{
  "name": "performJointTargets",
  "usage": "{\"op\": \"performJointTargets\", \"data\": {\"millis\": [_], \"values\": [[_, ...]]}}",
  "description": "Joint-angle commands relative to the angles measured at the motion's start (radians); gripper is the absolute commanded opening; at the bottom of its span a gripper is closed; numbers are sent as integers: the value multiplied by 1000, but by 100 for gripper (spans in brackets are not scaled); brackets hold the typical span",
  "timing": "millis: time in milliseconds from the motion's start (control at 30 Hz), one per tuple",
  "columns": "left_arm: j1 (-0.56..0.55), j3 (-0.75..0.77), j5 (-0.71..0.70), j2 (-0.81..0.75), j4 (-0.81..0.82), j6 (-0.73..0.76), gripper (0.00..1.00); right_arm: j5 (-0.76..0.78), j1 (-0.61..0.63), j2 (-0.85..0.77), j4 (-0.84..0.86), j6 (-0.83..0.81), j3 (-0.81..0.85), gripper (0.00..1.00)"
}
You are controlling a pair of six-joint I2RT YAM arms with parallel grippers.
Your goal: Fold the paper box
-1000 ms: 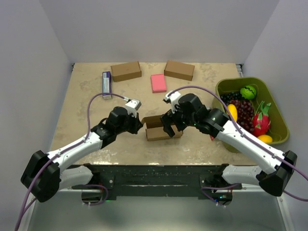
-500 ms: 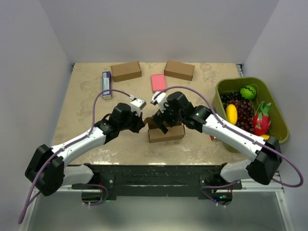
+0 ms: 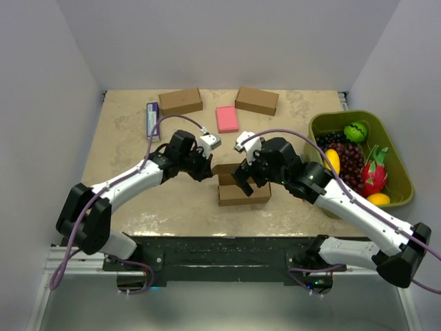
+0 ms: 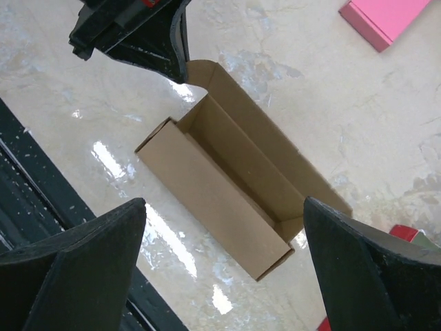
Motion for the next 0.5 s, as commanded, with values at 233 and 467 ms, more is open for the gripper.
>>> {"op": "performJointTargets", "data": {"millis": [233, 467], "values": [[76, 177, 271, 173, -87, 227, 0, -8, 10, 167, -43, -65, 48, 99], [94, 199, 280, 200, -97, 235, 0, -134, 29, 164, -152, 125, 49, 86]]}}
